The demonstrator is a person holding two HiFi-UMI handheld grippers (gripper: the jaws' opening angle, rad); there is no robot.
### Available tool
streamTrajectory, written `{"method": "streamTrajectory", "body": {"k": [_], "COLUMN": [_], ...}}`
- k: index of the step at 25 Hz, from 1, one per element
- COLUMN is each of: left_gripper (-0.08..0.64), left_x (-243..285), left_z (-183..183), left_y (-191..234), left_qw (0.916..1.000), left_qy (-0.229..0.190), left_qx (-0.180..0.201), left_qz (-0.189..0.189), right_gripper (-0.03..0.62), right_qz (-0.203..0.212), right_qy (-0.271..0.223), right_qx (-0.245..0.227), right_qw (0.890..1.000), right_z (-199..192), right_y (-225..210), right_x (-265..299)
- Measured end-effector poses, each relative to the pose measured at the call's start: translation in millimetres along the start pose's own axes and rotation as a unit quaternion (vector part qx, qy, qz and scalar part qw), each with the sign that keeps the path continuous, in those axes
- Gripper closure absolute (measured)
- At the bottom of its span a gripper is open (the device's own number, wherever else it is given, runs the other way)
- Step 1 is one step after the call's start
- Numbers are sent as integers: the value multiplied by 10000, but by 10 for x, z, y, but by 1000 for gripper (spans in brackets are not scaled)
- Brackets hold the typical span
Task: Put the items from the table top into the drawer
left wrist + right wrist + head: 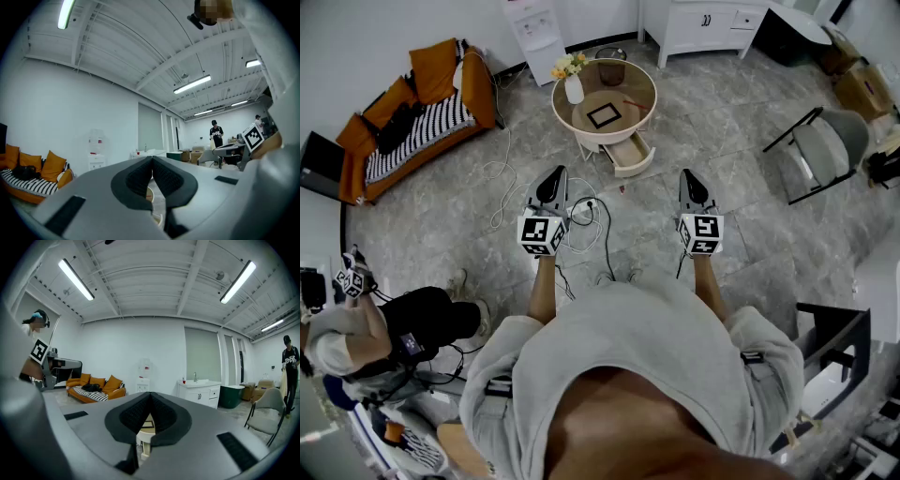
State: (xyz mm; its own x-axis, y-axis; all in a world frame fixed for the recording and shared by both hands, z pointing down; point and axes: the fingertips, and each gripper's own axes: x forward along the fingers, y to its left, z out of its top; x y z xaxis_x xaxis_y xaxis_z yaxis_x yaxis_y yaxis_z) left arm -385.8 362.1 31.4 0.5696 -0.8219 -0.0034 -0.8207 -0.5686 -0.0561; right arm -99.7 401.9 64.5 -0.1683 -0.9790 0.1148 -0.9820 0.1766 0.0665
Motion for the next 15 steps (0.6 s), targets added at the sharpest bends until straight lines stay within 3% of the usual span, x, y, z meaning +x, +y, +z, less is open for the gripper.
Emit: {"method": "streamTrajectory", "body": {"k": [15], "left_gripper": [545], "left_x": [125], "left_z": [-45], "left_y": [-209], "left_qw": [9999], "left_qy": [83], "left_qx": [-84], "left_qz": [0], "right_gripper": [569], "right_qz": [138], "right_qy": [0], "right_qx": [101], "right_qw": [9999], "right_z": [-69], "right_y": [-158], "right_x": [-35]}}
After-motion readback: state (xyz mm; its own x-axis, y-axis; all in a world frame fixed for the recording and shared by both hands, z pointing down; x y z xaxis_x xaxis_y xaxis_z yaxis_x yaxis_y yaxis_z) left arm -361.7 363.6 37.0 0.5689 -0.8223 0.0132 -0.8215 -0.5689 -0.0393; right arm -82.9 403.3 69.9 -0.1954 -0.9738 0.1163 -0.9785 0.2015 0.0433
